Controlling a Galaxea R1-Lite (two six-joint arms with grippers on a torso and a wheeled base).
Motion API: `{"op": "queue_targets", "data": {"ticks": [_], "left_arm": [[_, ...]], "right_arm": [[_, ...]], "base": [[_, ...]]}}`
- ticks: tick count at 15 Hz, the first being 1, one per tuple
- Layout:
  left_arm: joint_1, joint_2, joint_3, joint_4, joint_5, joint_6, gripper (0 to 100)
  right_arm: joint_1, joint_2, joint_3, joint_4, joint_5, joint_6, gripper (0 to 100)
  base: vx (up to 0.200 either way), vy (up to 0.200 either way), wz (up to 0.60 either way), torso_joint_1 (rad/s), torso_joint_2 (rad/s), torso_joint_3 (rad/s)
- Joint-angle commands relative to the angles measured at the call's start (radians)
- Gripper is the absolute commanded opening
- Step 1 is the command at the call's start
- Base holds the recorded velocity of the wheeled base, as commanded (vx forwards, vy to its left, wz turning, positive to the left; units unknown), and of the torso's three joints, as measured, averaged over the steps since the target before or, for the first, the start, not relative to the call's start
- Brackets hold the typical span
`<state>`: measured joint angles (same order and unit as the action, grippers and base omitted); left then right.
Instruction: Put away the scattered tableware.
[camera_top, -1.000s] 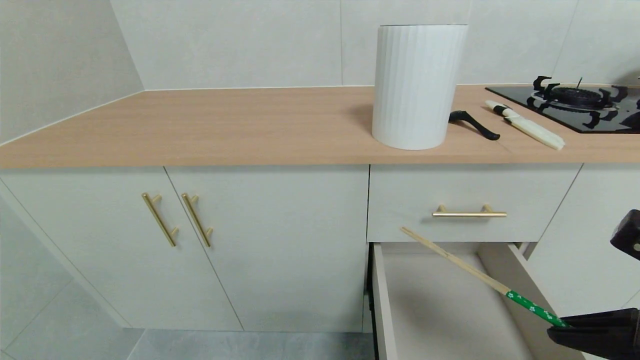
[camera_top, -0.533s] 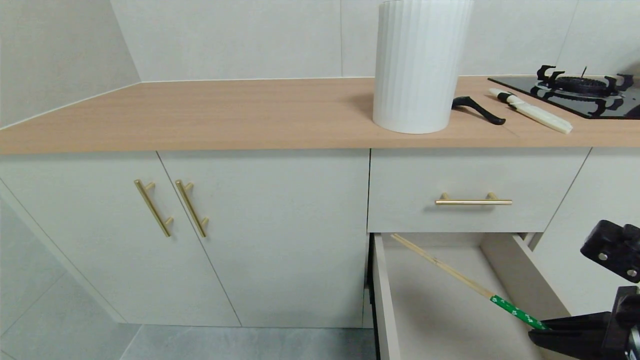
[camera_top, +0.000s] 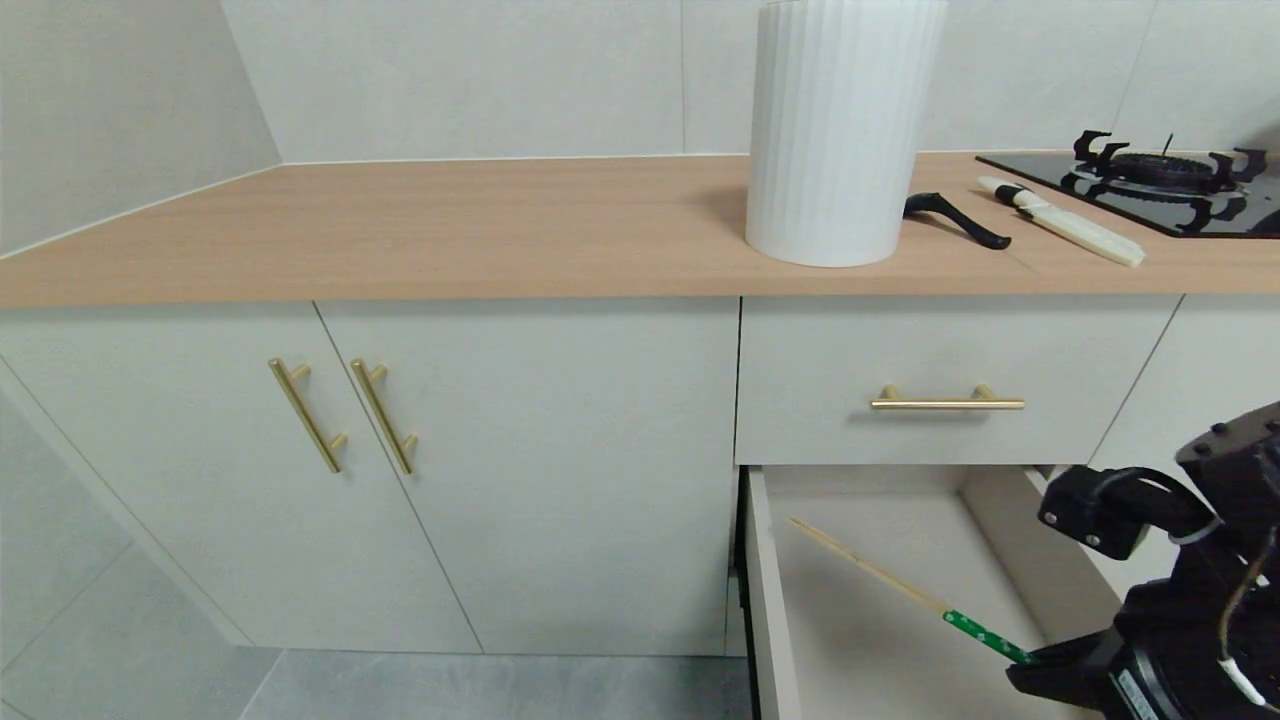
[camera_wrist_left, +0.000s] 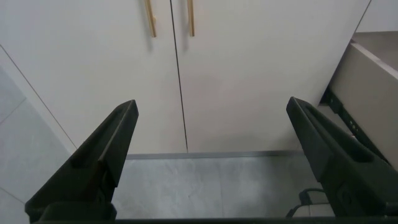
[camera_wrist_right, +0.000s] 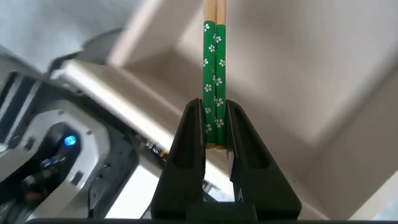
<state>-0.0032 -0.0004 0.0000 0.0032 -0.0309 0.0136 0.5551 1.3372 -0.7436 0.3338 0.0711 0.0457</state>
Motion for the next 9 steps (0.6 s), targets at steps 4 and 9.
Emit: {"op": "queue_targets", "data": {"ticks": [4,9], "left_arm": [[0.000,0.000,0.000,0.000,-0.001,0.000,100],[0.000,0.000,0.000,0.000,0.000,0.000,100]], "right_arm": [[-0.078,0.230,-0.072,-0.001,-0.001,0.074,0],[-0.078,0.533,-0.180,-0.035,0.004,0.244,0]], "base": [[0.000,0.000,0.00,0.000,0.00,0.000],[0.000,0.000,0.00,0.000,0.00,0.000]]}}
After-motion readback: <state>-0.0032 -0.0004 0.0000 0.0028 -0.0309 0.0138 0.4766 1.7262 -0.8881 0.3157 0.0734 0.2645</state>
